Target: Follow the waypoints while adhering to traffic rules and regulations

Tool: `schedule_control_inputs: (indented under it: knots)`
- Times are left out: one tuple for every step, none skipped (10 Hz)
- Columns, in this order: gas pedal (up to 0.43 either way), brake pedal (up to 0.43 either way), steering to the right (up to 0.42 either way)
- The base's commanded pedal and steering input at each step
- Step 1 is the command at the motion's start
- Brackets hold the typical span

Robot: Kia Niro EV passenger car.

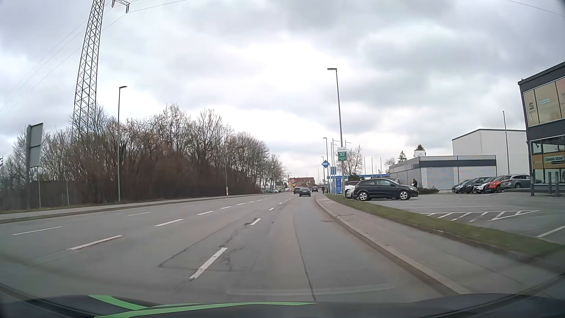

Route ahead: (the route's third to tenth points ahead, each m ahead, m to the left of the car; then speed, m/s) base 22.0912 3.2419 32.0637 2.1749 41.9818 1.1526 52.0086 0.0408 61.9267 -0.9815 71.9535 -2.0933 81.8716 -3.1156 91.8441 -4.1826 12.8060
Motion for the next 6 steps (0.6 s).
schedule_control_inputs:
  knots:
    - [0.079, 0.000, 0.007]
    - [0.079, 0.000, 0.007]
    - [0.079, 0.000, 0.007]
    - [0.079, 0.000, 0.007]
    - [0.087, 0.000, 0.008]
    - [0.087, 0.000, 0.008]
